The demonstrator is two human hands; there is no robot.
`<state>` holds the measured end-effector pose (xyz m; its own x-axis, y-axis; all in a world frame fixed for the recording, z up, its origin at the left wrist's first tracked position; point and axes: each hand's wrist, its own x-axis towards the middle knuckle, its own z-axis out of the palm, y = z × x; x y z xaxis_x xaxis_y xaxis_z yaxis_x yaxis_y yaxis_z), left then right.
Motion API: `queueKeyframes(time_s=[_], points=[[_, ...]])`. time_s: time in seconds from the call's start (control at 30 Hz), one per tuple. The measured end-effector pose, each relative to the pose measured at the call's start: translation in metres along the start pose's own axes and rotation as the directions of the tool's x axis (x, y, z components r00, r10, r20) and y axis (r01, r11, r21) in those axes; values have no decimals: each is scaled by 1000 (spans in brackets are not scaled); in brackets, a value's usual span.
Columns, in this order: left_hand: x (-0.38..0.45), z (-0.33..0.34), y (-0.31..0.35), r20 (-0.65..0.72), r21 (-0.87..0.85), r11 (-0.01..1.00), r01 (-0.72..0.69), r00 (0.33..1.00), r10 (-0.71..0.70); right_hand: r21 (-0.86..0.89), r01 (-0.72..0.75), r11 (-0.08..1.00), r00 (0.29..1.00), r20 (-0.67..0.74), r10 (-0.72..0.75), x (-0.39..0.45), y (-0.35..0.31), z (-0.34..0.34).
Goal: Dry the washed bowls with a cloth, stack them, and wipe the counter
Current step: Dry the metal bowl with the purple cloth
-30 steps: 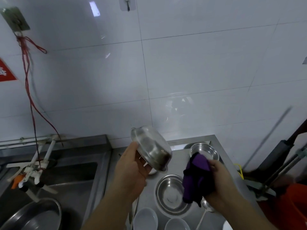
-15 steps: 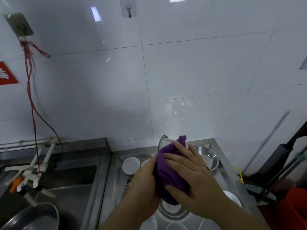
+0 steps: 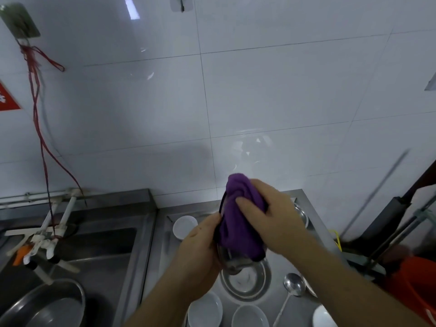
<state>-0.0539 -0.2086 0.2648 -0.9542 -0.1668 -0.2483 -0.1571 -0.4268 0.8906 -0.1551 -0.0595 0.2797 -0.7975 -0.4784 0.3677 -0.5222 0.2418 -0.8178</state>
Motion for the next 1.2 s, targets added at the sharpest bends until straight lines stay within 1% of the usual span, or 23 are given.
queueKeyframes(time_s=[0.03, 0.07, 0.13, 0.23, 0.27, 0.33, 0.47, 0.5, 0.53, 0.6, 0.67, 0.7, 0.77, 0.83, 0.9, 0.97, 1.03, 1.1, 1.17, 1.2], points=[[0, -2, -1, -10, 2, 1000, -9, 1000, 9, 67, -50, 997, 999, -18, 51, 7, 3, -1], [0, -3, -2, -20, 10, 1000, -22, 1000, 22, 169, -106, 980, 993, -39, 114, 13, 6, -2], [1, -7, -2, -30, 39, 998, -51, 998, 53, 383, -238, 892, 960, -44, 275, 24, 14, -5], [-1, -10, 1, -24, 34, 995, -93, 995, 93, 517, -342, 784, 901, -55, 430, 29, 30, -8], [-1, -10, 3, -31, 33, 994, -105, 994, 106, 572, -369, 733, 877, -46, 477, 28, 35, -7], [1, -11, 5, -55, 4, 994, -114, 992, 114, 674, -410, 614, 827, -9, 562, 21, 44, -1], [9, -10, 6, -129, -152, 983, -105, 988, 86, 811, -427, 401, 744, 63, 665, 4, 53, 21], [11, -8, 6, -146, -174, 979, -109, 986, 84, 839, -415, 352, 729, 76, 680, -1, 51, 27], [14, -6, 6, -167, -191, 975, -109, 983, 77, 850, -411, 330, 718, 78, 692, -5, 48, 33], [21, -1, 4, -214, -228, 970, -90, 976, 41, 831, -430, 352, 711, 71, 700, -14, 41, 42], [29, 2, 3, -267, -250, 966, -64, 964, -5, 814, -426, 394, 733, 56, 678, -23, 31, 50], [32, 4, 3, -292, -260, 964, -63, 956, -16, 798, -415, 437, 749, 27, 662, -28, 26, 55], [36, 9, 4, -314, -283, 957, -60, 949, -34, 724, -386, 571, 784, -68, 617, -37, 16, 61], [36, 15, 6, -310, -311, 950, -26, 948, -76, 601, -345, 721, 833, -158, 530, -46, 9, 65], [37, 18, 4, -315, -307, 952, 10, 943, -111, 424, -285, 860, 897, -199, 395, -50, 4, 66], [35, 21, 4, -296, -295, 955, 17, 949, -108, 259, -207, 943, 942, -206, 264, -48, 3, 62], [31, 22, 2, -232, -271, 962, 13, 969, -79, 132, -140, 981, 966, -199, 164, -41, 4, 55], [25, 23, -2, -181, -200, 980, -12, 983, -25, 47, -80, 996, 982, -165, 87, -28, 6, 45], [22, 24, -7, -174, -124, 992, -22, 985, 0, 14, -47, 999, 993, -108, 48, -13, 9, 35], [20, 24, -10, -169, -108, 994, -17, 986, -1, 24, -50, 998, 996, -79, 51, -5, 11, 30]])
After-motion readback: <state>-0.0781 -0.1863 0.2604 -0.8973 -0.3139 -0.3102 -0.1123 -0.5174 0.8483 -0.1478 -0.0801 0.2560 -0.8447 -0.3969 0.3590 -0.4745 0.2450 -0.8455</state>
